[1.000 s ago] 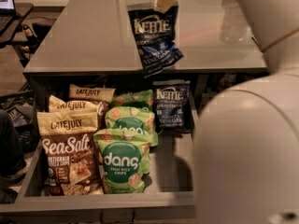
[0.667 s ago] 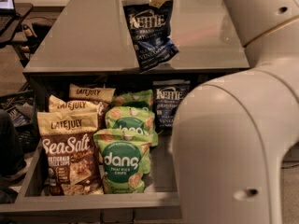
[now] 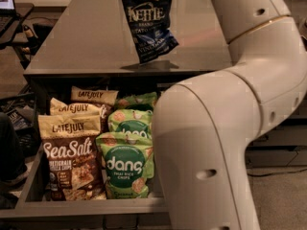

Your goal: Pick blue chip bag from top drawer and place on counter

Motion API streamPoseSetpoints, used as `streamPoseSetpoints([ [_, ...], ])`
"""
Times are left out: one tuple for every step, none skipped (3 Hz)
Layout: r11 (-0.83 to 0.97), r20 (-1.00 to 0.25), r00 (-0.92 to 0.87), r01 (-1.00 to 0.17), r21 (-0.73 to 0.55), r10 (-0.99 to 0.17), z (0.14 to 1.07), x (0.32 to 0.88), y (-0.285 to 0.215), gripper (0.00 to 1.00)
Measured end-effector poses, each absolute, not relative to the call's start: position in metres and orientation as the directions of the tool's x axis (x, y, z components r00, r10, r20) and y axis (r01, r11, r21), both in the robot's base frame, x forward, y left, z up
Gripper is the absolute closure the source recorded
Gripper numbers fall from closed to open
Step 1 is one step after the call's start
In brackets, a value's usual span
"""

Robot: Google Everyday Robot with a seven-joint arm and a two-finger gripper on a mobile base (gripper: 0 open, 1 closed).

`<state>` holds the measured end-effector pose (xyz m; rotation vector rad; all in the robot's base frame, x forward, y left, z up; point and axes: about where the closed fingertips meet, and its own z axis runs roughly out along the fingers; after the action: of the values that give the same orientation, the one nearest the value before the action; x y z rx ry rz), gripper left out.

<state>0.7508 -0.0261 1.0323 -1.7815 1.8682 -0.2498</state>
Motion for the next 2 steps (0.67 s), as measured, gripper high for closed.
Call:
streamPoseSetpoints([
  [0.108,-0.240,0.022,-0.851,-0.514,-0.970,1.0386,0.7597,-0.0225,1.00],
  [0.110,-0.232,0.018,-0.842,-0.528,-0.973,1.0387,0.7667,-0.0203,1.00],
])
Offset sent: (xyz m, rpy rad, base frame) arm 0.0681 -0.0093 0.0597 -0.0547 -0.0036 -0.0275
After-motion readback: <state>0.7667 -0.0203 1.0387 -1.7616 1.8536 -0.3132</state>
